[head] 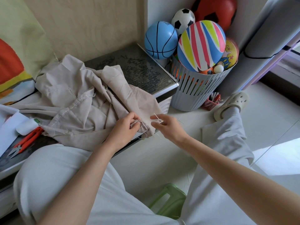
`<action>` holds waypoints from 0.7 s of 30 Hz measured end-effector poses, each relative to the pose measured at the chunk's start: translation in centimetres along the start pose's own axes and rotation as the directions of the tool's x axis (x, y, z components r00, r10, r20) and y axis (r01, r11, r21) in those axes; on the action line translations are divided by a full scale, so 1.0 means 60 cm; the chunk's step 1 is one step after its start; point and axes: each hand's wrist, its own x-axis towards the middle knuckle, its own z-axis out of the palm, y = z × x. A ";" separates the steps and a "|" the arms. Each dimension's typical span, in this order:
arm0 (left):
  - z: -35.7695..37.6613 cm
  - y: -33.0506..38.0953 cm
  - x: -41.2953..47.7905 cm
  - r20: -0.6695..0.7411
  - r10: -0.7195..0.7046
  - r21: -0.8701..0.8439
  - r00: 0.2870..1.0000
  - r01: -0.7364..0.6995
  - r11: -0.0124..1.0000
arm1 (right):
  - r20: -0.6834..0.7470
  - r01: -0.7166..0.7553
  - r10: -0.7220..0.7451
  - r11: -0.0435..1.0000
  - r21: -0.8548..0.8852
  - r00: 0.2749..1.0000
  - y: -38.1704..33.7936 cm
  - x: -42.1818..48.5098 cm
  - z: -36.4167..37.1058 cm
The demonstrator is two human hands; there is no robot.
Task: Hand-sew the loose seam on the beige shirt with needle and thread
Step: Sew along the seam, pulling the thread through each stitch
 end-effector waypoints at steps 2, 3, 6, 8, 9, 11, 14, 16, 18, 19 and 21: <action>0.000 0.000 0.000 0.002 -0.002 -0.010 1.000 0.002 1.000 | 0.051 0.001 -0.001 1.000 -0.001 0.999 -0.014 0.003 0.008; 0.000 0.000 0.000 0.003 0.000 -0.014 1.000 0.000 1.000 | 0.081 -0.011 0.009 1.000 0.018 0.997 -0.018 0.004 0.011; 0.000 0.000 0.001 -0.002 0.006 -0.014 1.000 -0.006 1.000 | 0.150 -0.059 0.053 0.997 0.040 0.987 -0.027 0.004 0.016; -0.001 -0.001 0.001 -0.003 0.004 -0.008 1.000 -0.004 1.000 | 0.140 -0.068 0.066 0.998 0.010 0.988 -0.022 0.008 0.019; -0.002 -0.001 0.001 -0.004 0.004 -0.008 1.000 -0.004 1.000 | 0.117 -0.065 0.066 0.998 -0.010 0.991 -0.018 0.011 0.020; -0.002 -0.001 0.001 -0.004 0.001 -0.008 1.000 -0.001 1.000 | 0.061 -0.067 0.070 0.996 -0.052 0.996 -0.008 0.018 0.017; -0.002 -0.001 0.001 -0.001 -0.003 -0.002 1.000 0.003 1.000 | -0.012 -0.130 0.130 0.987 -0.095 0.991 0.011 0.025 0.004; -0.002 0.000 0.001 -0.001 0.000 -0.002 1.000 0.000 1.000 | -0.083 -0.190 0.178 0.966 -0.176 0.981 0.031 0.031 -0.004; -0.002 0.001 0.000 -0.003 0.001 0.000 1.000 -0.001 1.000 | -0.132 -0.270 0.244 0.930 -0.247 0.961 0.056 0.036 -0.010; -0.002 0.001 0.000 -0.004 0.002 0.002 1.000 -0.002 1.000 | -0.139 -0.312 0.283 0.911 -0.272 0.949 0.065 0.036 -0.012; -0.002 0.001 0.001 -0.007 0.002 0.008 1.000 -0.002 1.000 | -0.149 -0.373 0.343 0.870 -0.321 0.928 0.084 0.034 -0.014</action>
